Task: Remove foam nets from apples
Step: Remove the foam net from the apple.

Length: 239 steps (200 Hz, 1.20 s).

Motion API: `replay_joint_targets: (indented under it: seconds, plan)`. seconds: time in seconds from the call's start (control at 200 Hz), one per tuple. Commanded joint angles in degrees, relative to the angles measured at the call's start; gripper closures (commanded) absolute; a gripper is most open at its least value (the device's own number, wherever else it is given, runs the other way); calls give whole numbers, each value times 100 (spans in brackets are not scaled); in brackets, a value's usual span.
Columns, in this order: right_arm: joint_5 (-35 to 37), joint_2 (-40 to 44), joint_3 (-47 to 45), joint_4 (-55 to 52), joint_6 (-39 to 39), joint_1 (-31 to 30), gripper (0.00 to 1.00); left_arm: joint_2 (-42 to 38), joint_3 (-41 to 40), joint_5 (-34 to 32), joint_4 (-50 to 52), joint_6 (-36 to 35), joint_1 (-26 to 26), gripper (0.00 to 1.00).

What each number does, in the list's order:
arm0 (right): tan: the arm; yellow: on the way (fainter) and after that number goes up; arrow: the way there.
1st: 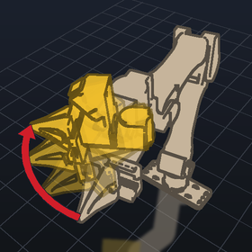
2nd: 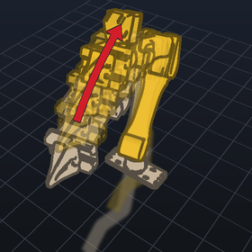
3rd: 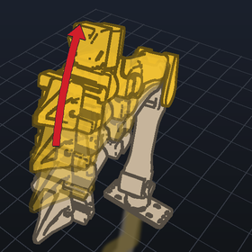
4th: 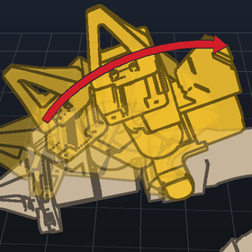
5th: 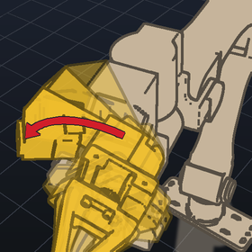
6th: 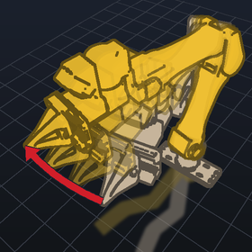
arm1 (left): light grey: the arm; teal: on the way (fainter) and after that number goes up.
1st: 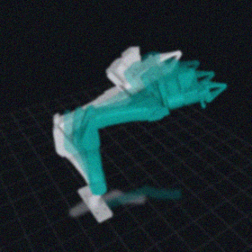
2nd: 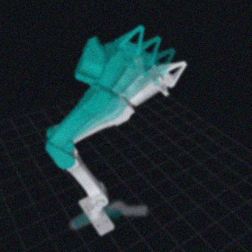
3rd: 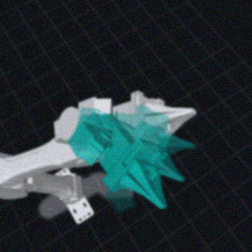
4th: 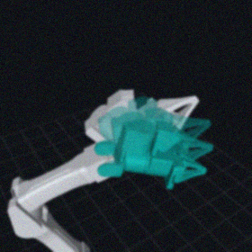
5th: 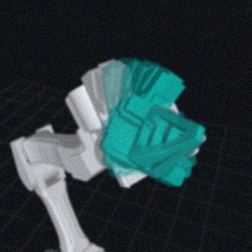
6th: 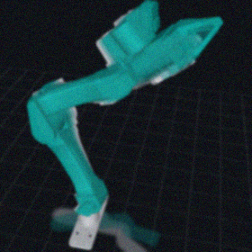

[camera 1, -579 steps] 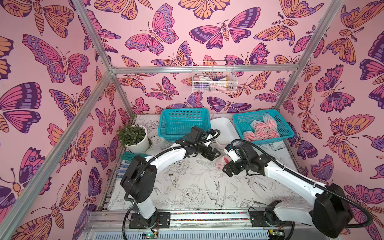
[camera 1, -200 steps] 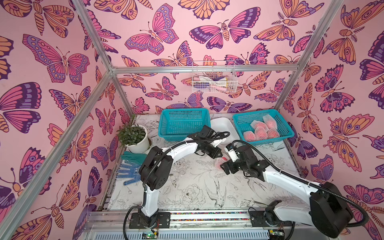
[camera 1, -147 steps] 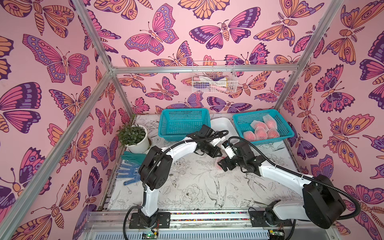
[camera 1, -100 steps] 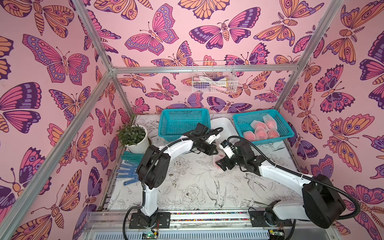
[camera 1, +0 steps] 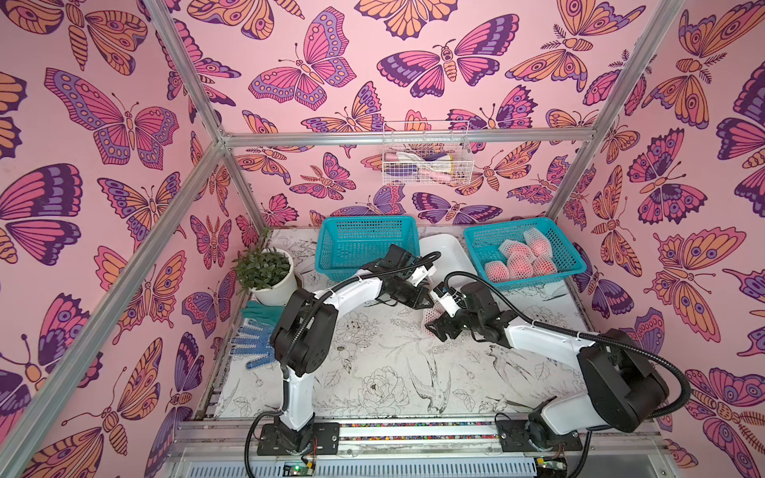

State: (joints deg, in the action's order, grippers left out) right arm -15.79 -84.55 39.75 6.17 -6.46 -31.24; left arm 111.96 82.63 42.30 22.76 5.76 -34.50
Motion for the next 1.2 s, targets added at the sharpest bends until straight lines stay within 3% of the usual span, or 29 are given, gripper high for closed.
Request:
replay_joint_targets:
  seconds: [0.0,0.281,0.581,0.837,1.022,1.102,1.192]
  plan:
    - [99,-30,-79,331,-107,44,8,-137,18,225,70,89,30,100]
    - [-227,-341,-21,490,-142,145,18,-112,94,402,44,126,-15,100]
    - [-599,-209,-61,595,-209,145,53,-82,86,341,22,179,-16,100]
    - [-600,24,-94,558,-153,145,70,-169,115,131,-10,216,-11,100]
    - [-638,140,-179,640,-30,145,82,-483,-145,-269,-332,344,35,54]
    - [-624,171,-173,647,4,145,86,-590,-231,-433,-375,353,65,43]
    - [-559,248,-163,670,73,145,89,-723,-306,-496,-404,359,101,38]
